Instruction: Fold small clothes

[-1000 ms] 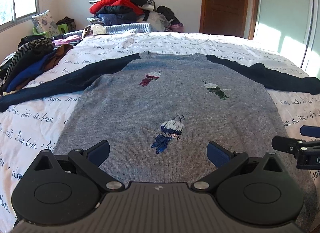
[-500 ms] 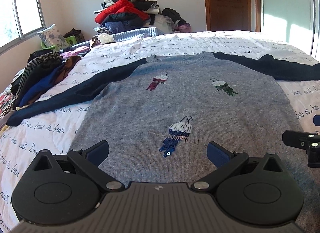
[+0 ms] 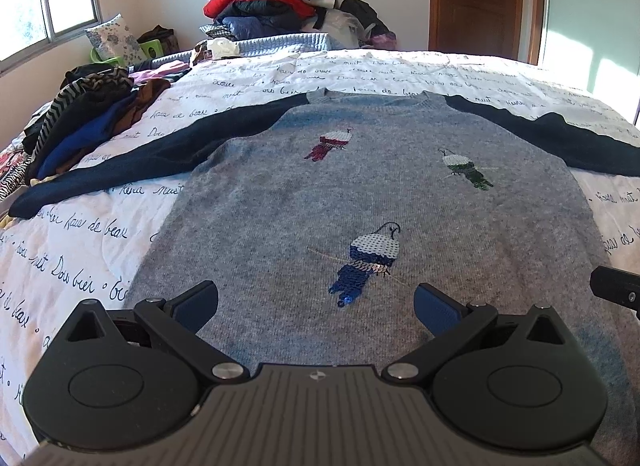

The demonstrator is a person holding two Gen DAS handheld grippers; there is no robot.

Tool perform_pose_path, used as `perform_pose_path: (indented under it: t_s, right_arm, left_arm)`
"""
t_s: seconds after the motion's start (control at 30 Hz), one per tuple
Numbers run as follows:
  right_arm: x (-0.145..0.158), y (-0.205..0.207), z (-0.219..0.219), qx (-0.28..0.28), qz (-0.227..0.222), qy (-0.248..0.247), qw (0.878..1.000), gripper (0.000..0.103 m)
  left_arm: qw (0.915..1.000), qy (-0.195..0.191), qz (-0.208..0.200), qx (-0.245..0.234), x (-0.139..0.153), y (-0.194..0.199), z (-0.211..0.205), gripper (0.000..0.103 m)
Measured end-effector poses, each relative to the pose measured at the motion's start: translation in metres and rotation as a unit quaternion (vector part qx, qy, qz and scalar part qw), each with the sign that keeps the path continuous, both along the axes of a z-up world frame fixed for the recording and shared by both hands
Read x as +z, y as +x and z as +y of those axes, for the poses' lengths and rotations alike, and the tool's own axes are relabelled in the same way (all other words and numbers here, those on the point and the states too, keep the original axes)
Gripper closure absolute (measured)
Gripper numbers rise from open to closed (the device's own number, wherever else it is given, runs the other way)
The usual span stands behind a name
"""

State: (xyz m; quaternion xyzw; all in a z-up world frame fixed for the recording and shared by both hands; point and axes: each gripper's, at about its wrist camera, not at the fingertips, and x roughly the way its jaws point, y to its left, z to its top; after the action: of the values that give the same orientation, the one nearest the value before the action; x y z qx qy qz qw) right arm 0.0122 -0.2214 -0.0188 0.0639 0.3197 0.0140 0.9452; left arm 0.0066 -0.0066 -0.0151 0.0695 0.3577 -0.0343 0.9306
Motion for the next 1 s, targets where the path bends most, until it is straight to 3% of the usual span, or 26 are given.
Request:
perform_pose_path:
  t_s: [0.3,0.43,0.6,0.83,1.0]
  right_arm:
    - [0.001,0.003,-0.02,-0.001,-0.018,0.021,1.0,0.0]
    - [0.001,0.007,-0.034,-0.001,-0.022,0.03,0.999,0.0]
    - [0.003,0.021,-0.064,-0.044,-0.029,0.023,0.998,0.0]
    - [0.008,0.049,-0.164,-0.148,-0.034,0.048,0.987,0.0]
    - [-0.001,0.072,-0.267,-0.252,-0.015,0.122,0.96,0.0]
  left_arm:
    - [0.9995,-0.009,-0.019,-0.022,0.011,0.01,-0.013,0.0]
    - [0.9974,-0.033,-0.031,-0.057,0.018,0.018,-0.026,0.0]
    - [0.9952,-0.038,-0.019,-0.088,0.018,0.028,-0.049,0.0]
    - [0.9923,-0.011,-0.046,-0.114,0.013,0.026,-0.068,0.0]
    - [0.9932,-0.005,-0.038,-0.11,0.008,0.032,-0.07,0.0]
